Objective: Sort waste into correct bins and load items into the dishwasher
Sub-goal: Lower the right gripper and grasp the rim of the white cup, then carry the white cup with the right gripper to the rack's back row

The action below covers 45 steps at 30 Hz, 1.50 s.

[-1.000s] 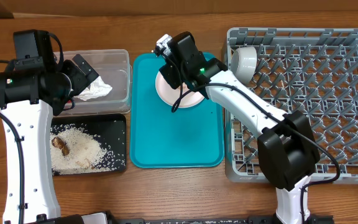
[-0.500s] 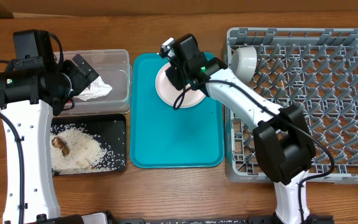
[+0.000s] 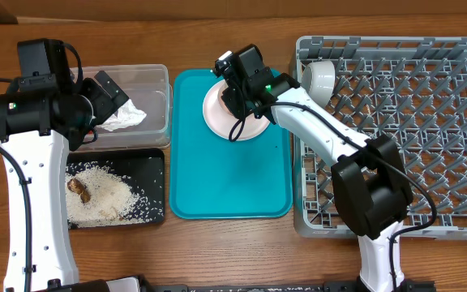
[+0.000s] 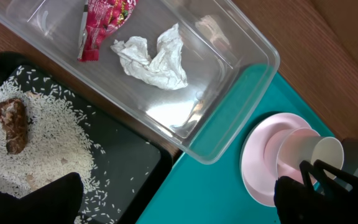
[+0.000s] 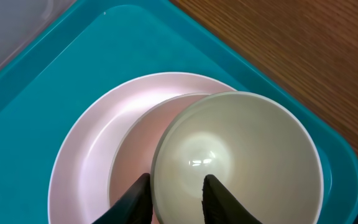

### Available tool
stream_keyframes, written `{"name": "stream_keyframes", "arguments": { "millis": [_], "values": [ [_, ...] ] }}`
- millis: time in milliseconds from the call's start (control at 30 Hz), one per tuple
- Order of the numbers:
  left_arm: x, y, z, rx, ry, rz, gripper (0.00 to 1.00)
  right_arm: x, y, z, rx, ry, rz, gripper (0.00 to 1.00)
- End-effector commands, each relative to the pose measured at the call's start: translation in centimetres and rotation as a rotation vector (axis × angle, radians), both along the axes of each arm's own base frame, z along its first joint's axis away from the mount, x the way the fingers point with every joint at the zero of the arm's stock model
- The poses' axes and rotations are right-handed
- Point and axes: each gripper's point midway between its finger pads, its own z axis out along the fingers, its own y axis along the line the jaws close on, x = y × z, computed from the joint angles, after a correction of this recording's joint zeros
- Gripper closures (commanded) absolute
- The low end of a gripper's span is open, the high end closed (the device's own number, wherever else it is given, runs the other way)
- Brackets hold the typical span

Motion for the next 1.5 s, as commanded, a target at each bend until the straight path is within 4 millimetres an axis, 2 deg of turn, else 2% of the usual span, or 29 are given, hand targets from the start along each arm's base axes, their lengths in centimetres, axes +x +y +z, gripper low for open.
{"name": "stream_keyframes", "arguments": {
  "millis": [0, 100, 333, 433, 700, 800, 967, 1167, 1333, 1467],
  "values": [
    [0.2, 0.0, -0.1, 0.003, 0.002, -0.018, 0.00, 0.5, 0.0, 0.0, -0.001, -0.008, -0.005, 0.73],
    [0.2, 0.0, -0.1, 0.002, 0.002, -0.018, 0.00, 0.5, 0.0, 0.0, -0.001, -0.008, -0.005, 0.75],
    [0.2, 0.0, -0.1, 0.003, 0.002, -0.018, 0.00, 0.6, 0.1, 0.2, 0.001, -0.013, -0.005, 0.90],
    [0.2, 0.0, -0.1, 0.002, 0.002, -0.018, 0.00, 0.8, 0.2, 1.1, 0.012, -0.028, -0.006, 0.95],
    [0.2, 0.0, -0.1, 0.003, 0.002, -0.018, 0.00, 0.9, 0.4, 6.0, 0.076, -0.096, -0.028, 0.96],
    [0.2, 0.0, -0.1, 0.002, 0.002, -0.018, 0.00, 0.8, 0.0, 8.6, 0.149, -0.103, -0.099, 0.96],
    [0.2, 0.0, -0.1, 0.002, 0.002, -0.018, 0.00, -0.4, -0.1, 12.8, 0.232, -0.121, -0.075, 0.96],
    [0.2, 0.0, -0.1, 0.002, 0.002, -0.018, 0.00, -1.6, -3.2, 17.6, 0.313, -0.124, -0.161, 0.96],
    [0.2, 0.0, -0.1, 0.003, 0.002, -0.018, 0.00, -3.4, -6.0, 20.9, 0.430, -0.064, -0.144, 0.96],
    [0.2, 0.0, -0.1, 0.003, 0.002, -0.018, 0.00, -4.3, -9.5, 23.1, 0.531, -0.018, -0.158, 0.96]
  ]
}}
